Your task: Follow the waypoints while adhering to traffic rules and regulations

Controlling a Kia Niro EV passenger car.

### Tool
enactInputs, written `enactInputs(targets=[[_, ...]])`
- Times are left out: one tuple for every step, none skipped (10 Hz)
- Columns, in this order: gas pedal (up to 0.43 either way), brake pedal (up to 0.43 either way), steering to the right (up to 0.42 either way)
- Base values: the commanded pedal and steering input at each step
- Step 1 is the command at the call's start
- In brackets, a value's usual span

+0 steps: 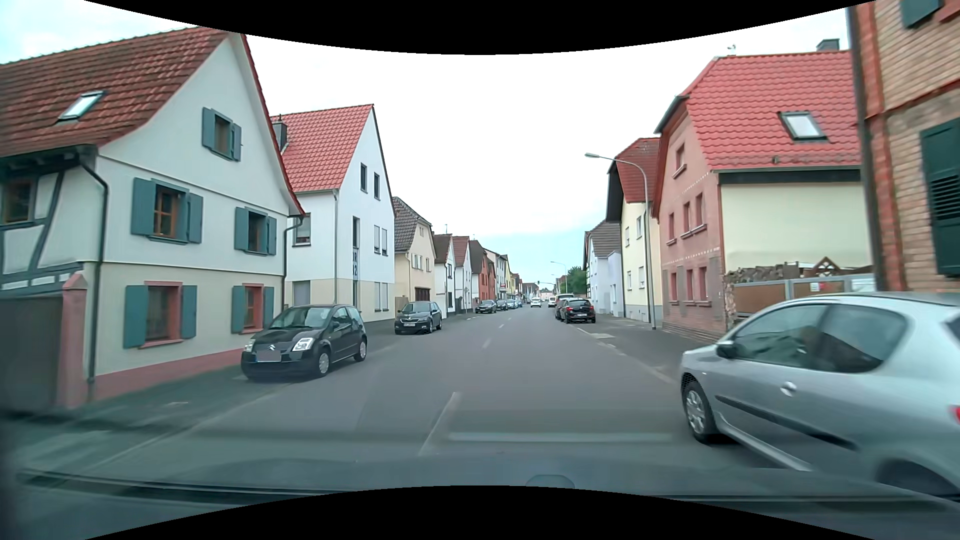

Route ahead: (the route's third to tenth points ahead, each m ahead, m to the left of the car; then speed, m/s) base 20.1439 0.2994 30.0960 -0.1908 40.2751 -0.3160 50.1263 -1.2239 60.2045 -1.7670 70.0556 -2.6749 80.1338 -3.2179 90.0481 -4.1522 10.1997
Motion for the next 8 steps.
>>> enactInputs(targets=[[0.059, 0.000, 0.006], [0.059, 0.000, 0.006], [0.059, 0.000, 0.006], [0.059, 0.000, 0.006], [0.059, 0.000, 0.006], [0.059, 0.000, 0.006], [0.059, 0.000, 0.006], [0.059, 0.000, 0.006]])
